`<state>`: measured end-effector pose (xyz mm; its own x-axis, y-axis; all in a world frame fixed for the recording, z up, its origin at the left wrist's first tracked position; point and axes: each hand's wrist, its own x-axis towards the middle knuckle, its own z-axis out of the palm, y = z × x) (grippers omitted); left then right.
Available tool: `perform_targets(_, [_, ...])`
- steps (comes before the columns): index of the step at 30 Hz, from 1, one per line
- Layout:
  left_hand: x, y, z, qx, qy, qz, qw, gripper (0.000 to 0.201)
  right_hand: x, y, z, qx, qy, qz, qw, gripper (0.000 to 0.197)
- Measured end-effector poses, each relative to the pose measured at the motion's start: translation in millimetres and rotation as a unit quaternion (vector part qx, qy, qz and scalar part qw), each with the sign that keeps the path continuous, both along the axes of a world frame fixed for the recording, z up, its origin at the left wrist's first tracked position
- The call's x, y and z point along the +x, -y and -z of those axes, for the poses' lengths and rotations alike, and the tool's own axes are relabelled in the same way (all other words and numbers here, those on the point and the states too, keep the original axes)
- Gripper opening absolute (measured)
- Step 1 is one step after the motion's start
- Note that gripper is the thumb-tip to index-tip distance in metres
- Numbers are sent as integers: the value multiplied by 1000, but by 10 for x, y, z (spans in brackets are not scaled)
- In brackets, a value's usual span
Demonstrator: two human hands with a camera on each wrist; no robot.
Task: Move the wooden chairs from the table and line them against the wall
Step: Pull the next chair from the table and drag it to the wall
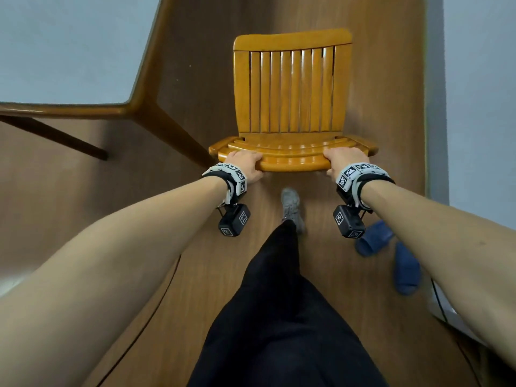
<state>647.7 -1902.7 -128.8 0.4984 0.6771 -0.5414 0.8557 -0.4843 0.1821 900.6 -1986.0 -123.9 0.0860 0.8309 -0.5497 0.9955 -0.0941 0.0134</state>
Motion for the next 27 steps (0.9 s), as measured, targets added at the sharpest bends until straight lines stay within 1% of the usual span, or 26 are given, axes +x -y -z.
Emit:
perform_targets(3, [-196, 381, 2, -17, -19, 39, 999, 46, -270, 531, 55, -11, -8, 39, 999, 24])
perform_targets(5, [-332, 606, 13, -19, -31, 53, 998, 52, -452, 811, 48, -20, -5, 52, 998, 26])
perform_targets(7, [-470, 793, 22, -17, -36, 59, 997, 56, -614, 1047, 32, -19, -1, 56, 998, 27])
perform_targets(10, [-633, 958, 21, -15, -29, 75, 997, 56, -800, 1321, -3, -22, 4, 66, 998, 26])
perform_targets(14, [-770, 999, -71, -17, -20, 98, 995, 51, -1016, 1510, -100, -20, -8, 111, 994, 30])
perform_targets(17, [-892, 1015, -103, -12, -3, 121, 993, 50, -1218, 1640, -183, -11, -8, 145, 989, 36])
perform_targets(21, [-1160, 1051, -93, 6, 38, 160, 986, 38, -1584, 1850, -248, -1, -20, 206, 978, 42])
perform_targets(25, [-1434, 1088, -78, 18, 51, 184, 981, 47, -1976, 2042, -283, -8, -29, 234, 972, 43])
perform_targets(27, [-1553, 1081, -122, 17, 53, 199, 978, 42, -2156, 2114, -307, -7, -38, 246, 968, 39])
